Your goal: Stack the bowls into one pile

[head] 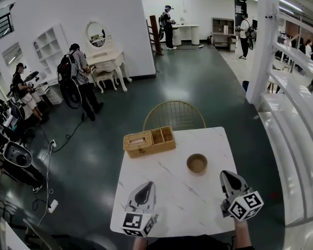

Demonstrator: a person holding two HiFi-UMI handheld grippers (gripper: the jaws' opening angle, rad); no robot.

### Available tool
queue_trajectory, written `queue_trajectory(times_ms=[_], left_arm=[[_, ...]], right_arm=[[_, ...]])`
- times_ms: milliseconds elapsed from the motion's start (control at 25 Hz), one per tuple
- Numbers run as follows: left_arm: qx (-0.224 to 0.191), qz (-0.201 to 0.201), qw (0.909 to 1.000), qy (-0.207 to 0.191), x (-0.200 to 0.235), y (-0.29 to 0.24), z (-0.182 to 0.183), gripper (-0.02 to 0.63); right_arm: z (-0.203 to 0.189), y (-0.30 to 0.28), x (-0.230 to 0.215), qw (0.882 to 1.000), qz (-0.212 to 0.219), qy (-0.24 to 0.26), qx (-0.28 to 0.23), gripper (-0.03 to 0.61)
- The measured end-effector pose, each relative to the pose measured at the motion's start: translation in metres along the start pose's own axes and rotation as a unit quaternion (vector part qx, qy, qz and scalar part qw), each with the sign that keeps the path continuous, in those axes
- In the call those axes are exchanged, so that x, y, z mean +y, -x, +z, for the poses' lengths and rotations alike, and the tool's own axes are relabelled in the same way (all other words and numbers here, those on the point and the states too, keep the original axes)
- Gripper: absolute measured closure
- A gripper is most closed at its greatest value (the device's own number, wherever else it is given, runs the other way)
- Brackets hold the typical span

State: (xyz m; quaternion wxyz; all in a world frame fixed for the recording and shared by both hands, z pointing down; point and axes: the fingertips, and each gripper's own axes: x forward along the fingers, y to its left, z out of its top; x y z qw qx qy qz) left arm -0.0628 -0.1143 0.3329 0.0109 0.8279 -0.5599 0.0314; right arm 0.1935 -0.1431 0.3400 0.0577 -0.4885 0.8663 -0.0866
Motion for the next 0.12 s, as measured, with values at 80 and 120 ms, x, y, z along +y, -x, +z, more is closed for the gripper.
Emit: queue_trajectory(times_ms=[80, 120], left_arm=[[0.001, -0.001, 1.0000, 0.001, -0.0004, 0.0007, -0.0013, 0.600], [0.002, -0.003, 1.0000, 0.002, -0.0009, 0.0010, -0.0023, 0.600]], right_arm=[[-0.0004, 0.0007, 0.0005, 1.000, -0.001, 0.000, 0.000, 0.565], [-0.0005, 0.0011, 0.0006, 1.000, -0.001, 0.001, -0.001, 0.565]])
